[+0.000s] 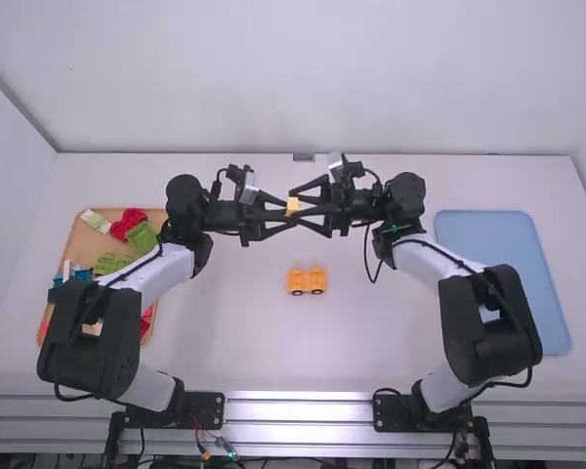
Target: Assemble lego blocks to make yellow taxi
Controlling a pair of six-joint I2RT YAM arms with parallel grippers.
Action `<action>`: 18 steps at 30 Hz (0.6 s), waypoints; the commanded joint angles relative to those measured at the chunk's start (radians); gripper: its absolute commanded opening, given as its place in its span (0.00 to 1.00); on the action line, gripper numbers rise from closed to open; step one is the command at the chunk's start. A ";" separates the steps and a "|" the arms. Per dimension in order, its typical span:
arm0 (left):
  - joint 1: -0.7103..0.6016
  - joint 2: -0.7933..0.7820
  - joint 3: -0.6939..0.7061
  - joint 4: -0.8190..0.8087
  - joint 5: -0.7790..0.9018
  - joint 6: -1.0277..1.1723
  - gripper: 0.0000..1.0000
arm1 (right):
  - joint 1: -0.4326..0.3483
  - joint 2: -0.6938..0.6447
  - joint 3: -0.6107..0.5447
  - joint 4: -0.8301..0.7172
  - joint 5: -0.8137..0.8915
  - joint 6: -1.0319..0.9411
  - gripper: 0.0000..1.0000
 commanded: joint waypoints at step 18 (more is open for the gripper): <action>0.000 0.002 -0.003 0.010 0.019 -0.004 0.13 | 0.015 0.008 0.028 -0.034 0.014 -0.057 0.30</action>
